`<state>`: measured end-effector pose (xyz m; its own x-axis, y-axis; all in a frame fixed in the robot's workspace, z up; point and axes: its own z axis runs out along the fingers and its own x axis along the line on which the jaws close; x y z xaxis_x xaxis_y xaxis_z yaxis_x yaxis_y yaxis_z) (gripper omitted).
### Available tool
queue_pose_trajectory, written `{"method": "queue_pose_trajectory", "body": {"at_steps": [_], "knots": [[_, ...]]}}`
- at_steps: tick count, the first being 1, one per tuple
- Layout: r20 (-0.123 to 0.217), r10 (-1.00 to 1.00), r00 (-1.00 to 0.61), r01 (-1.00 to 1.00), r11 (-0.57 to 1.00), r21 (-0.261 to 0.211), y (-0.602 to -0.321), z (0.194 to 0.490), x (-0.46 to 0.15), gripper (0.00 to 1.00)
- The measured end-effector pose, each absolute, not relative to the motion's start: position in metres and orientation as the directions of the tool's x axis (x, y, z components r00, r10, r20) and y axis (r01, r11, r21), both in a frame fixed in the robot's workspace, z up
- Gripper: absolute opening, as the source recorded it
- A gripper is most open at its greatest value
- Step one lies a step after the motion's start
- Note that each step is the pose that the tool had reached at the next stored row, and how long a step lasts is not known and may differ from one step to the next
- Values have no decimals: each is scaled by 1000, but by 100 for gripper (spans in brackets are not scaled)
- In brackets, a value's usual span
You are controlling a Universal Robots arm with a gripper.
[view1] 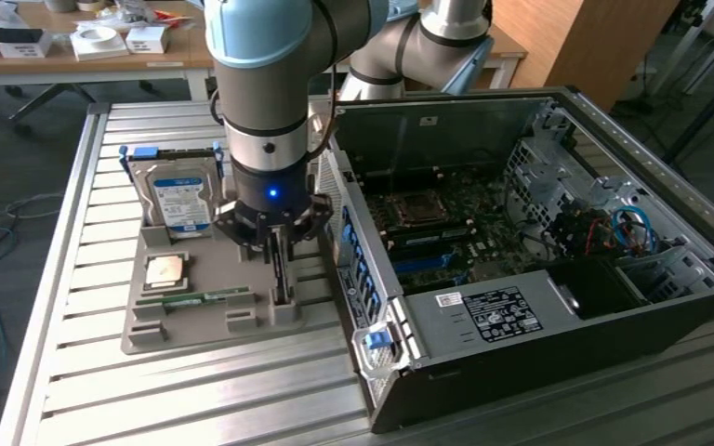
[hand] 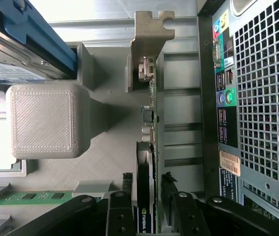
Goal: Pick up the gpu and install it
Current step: 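Pick up the gpu and move the gpu toward the slot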
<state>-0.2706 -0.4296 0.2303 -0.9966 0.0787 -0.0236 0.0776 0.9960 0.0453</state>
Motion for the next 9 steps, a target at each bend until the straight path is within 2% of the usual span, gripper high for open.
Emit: {"method": "queue_pose_trajectory", "body": {"at_steps": [1,2,3,9], "knots": [[-24,79,-997,78,996,45,-430,230,-271,31],[-23,79,-997,78,996,45,-430,230,-271,31],[-24,79,-997,78,996,45,-430,230,-271,26],[-24,79,-997,78,996,45,-430,230,-271,26]]}}
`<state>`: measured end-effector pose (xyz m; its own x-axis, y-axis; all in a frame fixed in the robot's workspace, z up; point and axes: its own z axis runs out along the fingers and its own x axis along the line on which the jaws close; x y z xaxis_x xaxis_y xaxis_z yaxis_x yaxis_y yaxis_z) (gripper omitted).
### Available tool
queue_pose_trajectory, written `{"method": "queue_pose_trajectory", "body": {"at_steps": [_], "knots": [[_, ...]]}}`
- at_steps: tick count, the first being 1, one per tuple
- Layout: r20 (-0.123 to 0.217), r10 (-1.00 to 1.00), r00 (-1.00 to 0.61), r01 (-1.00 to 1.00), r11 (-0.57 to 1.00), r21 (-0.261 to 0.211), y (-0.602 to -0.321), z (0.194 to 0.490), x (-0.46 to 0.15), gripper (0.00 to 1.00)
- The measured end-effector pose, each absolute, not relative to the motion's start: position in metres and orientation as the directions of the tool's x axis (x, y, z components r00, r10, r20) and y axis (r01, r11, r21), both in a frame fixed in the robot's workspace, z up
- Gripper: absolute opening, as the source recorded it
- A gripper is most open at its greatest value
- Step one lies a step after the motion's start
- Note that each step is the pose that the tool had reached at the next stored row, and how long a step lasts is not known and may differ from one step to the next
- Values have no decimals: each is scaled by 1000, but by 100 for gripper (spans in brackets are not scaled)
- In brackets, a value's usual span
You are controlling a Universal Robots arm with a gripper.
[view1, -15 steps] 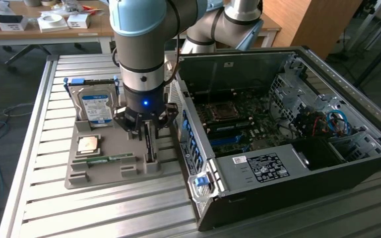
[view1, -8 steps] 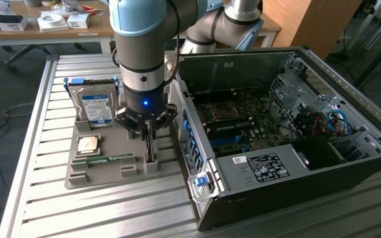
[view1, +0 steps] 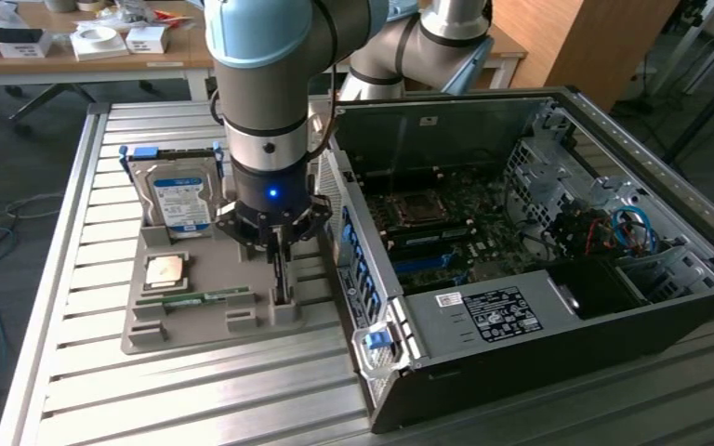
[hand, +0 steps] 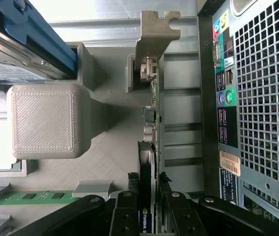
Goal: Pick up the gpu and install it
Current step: 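Pick up the gpu and move the gpu toward the slot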
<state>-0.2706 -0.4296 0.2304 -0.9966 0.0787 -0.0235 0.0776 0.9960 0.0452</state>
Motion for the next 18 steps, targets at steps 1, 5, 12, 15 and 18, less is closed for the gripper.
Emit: {"method": "queue_pose_trajectory", "body": {"at_steps": [1,5,12,15,18], "knots": [[-24,79,-997,78,996,45,-430,230,-271,26],[-24,79,-997,78,996,45,-430,230,-271,26],[-24,56,-998,55,998,44,-430,230,-271,26],[-24,53,-998,52,998,44,-430,230,-271,26],[-24,52,-998,51,998,44,-430,230,-271,26]]}}
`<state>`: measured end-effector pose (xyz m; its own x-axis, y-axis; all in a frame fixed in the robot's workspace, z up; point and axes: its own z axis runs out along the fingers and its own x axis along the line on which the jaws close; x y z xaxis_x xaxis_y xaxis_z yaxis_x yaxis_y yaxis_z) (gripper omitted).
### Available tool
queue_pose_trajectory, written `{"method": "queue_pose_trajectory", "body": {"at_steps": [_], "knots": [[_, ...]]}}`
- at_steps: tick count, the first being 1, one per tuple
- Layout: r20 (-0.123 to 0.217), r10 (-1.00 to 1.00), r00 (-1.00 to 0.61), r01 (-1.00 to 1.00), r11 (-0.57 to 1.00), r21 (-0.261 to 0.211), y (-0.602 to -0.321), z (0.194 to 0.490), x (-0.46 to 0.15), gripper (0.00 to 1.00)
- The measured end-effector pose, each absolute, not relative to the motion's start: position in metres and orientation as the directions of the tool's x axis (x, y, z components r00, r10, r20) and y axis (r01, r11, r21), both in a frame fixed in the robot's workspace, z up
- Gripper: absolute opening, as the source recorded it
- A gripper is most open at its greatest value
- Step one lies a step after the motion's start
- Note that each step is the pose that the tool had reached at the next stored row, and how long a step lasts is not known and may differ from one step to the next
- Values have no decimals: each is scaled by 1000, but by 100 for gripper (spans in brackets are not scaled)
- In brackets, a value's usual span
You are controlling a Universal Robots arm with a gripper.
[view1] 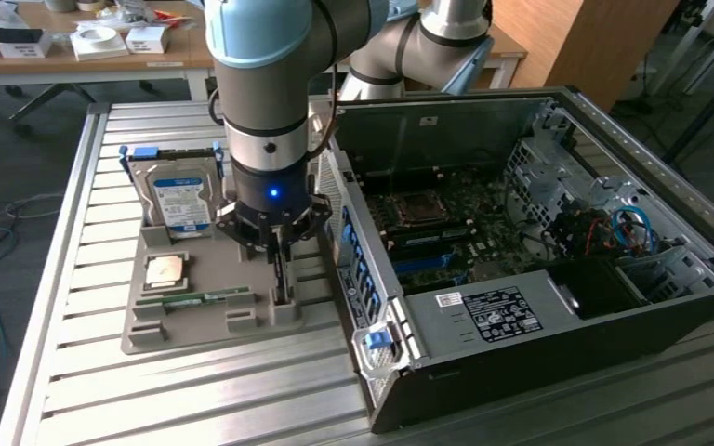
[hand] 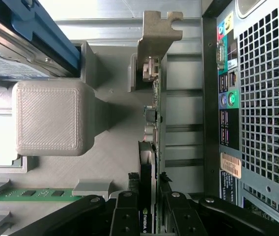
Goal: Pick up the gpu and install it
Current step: 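Pick up the gpu and move the gpu toward the slot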
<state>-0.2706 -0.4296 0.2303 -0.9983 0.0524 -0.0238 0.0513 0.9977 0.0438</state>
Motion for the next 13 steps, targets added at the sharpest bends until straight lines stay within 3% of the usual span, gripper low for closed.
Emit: {"method": "queue_pose_trajectory", "body": {"at_steps": [13], "knots": [[-24,52,-998,51,998,44,-430,249,-271,26]]}}
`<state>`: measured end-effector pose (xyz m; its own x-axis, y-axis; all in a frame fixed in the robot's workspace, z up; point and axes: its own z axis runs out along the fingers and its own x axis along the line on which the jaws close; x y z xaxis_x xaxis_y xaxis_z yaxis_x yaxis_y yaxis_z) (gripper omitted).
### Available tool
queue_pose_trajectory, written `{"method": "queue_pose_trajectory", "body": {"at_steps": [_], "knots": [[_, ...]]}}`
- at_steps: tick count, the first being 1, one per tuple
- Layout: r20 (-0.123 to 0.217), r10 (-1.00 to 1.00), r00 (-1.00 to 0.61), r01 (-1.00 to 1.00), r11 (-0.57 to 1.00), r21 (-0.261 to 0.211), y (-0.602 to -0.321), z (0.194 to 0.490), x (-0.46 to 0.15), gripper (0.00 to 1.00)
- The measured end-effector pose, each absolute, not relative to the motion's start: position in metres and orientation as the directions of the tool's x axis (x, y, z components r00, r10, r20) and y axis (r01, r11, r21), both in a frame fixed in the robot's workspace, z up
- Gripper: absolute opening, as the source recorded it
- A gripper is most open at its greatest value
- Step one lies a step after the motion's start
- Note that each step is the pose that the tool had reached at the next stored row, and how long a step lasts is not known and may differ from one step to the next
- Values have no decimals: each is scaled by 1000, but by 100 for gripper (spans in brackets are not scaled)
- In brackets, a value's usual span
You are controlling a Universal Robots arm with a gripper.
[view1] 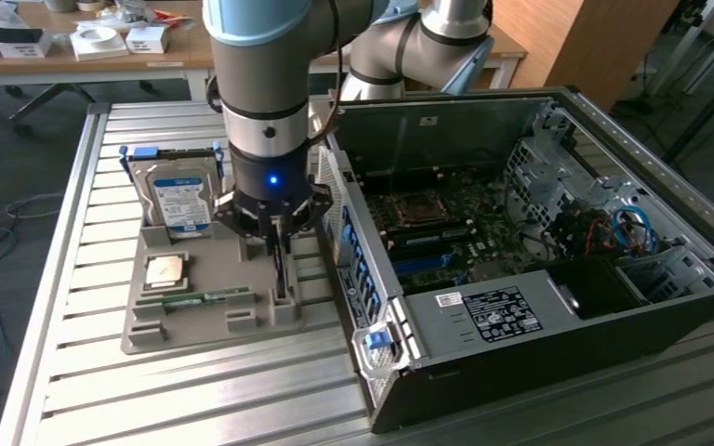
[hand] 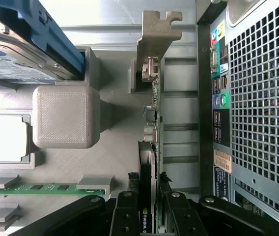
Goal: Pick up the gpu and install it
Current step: 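Pick up the gpu and move the gpu toward the slot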
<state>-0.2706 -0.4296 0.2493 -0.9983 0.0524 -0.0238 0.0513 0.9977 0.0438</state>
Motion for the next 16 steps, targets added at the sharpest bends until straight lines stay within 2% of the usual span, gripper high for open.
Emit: {"method": "queue_pose_trajectory", "body": {"at_steps": [16], "knots": [[-24,52,-998,51,998,44,-430,286,-271,26]]}}
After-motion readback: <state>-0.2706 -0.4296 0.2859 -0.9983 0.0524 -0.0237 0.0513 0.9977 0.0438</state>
